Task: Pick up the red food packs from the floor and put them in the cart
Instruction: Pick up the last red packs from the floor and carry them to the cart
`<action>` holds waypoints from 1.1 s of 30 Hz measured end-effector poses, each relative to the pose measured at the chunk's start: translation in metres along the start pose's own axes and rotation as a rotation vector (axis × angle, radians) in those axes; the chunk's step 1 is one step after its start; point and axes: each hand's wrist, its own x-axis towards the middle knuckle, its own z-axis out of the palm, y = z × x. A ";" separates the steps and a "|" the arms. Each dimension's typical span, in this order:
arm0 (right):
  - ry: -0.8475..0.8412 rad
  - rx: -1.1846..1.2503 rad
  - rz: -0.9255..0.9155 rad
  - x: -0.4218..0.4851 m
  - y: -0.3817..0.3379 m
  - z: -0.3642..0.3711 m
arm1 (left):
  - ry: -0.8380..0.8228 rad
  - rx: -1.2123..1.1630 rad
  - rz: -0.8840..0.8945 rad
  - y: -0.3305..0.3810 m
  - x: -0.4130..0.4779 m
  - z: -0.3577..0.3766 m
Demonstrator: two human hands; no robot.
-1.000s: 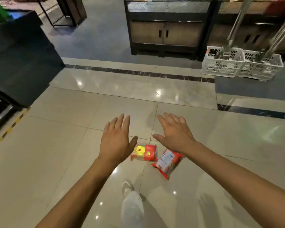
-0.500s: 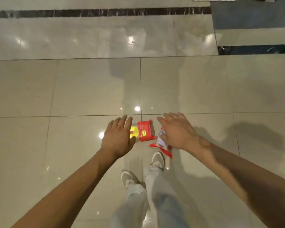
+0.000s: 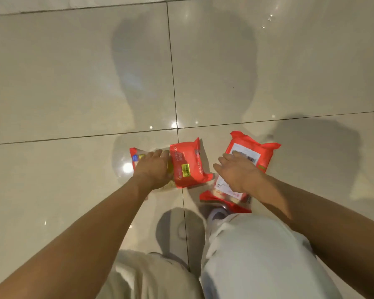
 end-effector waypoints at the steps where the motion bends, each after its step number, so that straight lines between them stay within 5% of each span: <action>1: 0.016 -0.059 -0.017 0.019 0.004 0.008 | 0.019 0.015 0.012 -0.003 0.018 0.006; 4: 0.002 -0.229 -0.077 0.064 0.013 0.024 | 0.020 0.050 0.033 -0.013 0.064 0.014; 7: -0.126 -0.344 -0.086 0.093 0.012 0.034 | -0.146 -0.035 0.012 -0.018 0.101 0.016; 12: -0.267 -0.339 -0.058 0.110 0.007 0.035 | -0.268 -0.101 0.003 -0.019 0.124 0.018; 20: -0.119 -0.275 -0.036 0.058 0.031 0.042 | -0.067 -0.184 -0.074 -0.027 0.072 0.029; 24: -0.019 -0.178 0.011 0.007 0.038 0.034 | 0.083 -0.467 -0.225 -0.025 0.014 0.016; 27: 0.125 0.092 0.136 -0.052 0.044 0.005 | 0.254 -0.746 -0.330 -0.018 -0.044 -0.015; 33: 0.439 1.117 0.371 -0.202 0.045 -0.142 | 0.459 -1.173 -0.407 -0.025 -0.195 -0.129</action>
